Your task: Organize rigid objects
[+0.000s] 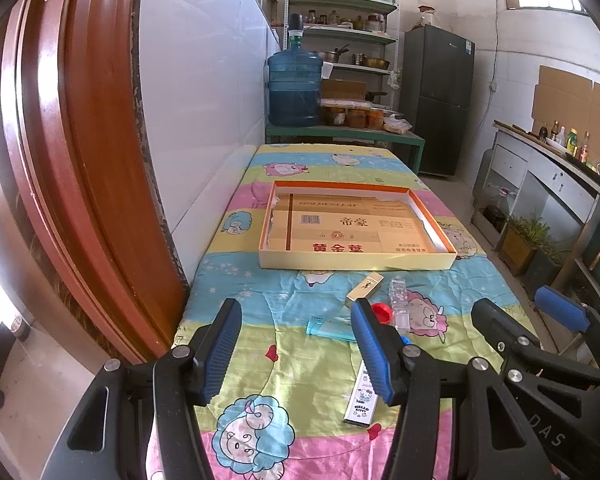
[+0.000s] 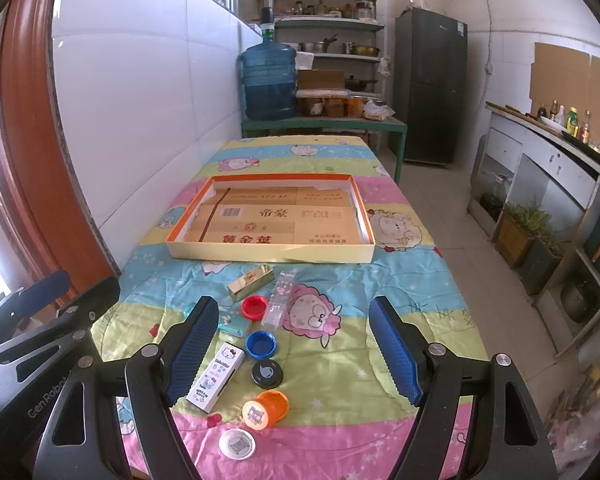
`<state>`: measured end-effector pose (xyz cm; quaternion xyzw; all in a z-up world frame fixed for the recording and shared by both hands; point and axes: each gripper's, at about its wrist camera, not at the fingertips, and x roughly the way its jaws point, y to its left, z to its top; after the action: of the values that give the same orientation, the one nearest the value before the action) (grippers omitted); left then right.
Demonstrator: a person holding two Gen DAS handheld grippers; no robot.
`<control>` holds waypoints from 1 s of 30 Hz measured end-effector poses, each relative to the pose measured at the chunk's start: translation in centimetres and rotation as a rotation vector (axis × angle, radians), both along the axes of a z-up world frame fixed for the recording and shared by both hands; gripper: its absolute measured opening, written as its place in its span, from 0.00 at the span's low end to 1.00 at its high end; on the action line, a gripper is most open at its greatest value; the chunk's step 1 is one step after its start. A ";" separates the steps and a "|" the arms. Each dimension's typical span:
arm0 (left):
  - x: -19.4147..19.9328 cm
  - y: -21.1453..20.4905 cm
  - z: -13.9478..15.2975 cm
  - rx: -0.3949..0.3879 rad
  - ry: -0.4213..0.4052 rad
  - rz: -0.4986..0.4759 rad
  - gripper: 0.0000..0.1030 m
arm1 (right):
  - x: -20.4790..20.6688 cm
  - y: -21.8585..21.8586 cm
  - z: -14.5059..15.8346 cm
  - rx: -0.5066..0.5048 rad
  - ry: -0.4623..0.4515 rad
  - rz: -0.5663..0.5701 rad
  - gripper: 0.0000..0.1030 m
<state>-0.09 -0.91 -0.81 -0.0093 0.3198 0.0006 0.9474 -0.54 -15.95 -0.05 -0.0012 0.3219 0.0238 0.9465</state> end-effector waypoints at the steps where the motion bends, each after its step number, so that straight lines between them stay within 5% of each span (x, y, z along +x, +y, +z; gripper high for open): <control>1: 0.0 0.1 0.1 0.003 0.000 0.001 0.56 | 0.0 0.0 0.0 0.000 0.000 0.000 0.77; 30: 0.1 -0.1 0.3 -0.009 0.004 -0.012 0.56 | 0.1 0.1 0.3 -0.007 -0.010 -0.001 0.77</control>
<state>0.01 -0.97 -0.47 -0.0116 0.3219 -0.0062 0.9467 -0.44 -15.87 0.27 -0.0045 0.3174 0.0219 0.9480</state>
